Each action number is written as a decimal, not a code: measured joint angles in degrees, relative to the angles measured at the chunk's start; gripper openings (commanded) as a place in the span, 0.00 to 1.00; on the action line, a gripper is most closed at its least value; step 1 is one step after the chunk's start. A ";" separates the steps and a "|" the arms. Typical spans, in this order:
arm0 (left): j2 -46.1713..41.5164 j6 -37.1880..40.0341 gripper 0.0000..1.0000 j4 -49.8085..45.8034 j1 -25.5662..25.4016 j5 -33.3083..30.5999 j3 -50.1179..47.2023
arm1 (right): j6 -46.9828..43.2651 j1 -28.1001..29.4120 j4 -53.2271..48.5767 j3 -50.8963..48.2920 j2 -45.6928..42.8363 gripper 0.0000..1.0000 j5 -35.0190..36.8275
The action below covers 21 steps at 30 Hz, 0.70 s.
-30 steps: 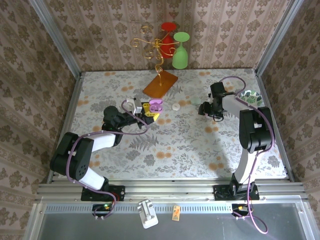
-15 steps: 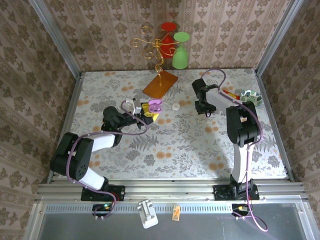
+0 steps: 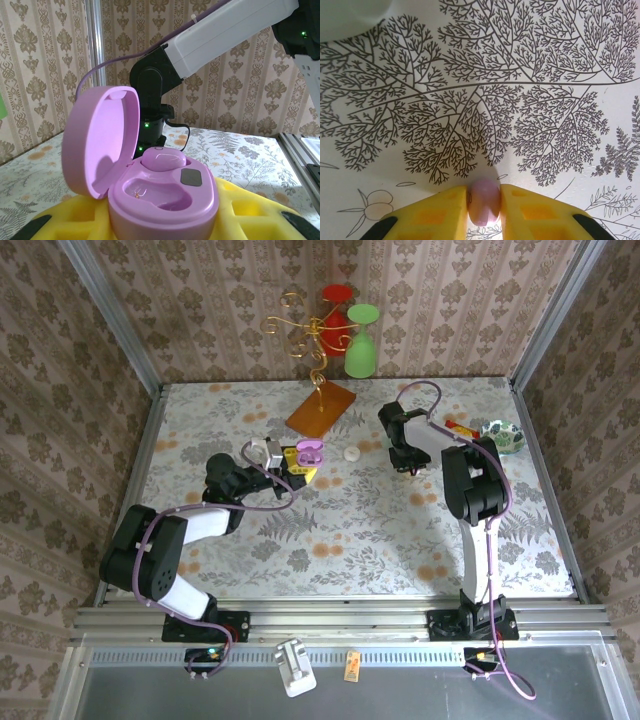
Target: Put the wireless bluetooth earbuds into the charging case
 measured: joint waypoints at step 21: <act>0.00 0.02 0.22 0.00 0.48 0.00 0.00 | 0.55 -0.11 4.52 -10.19 -19.04 0.18 -12.52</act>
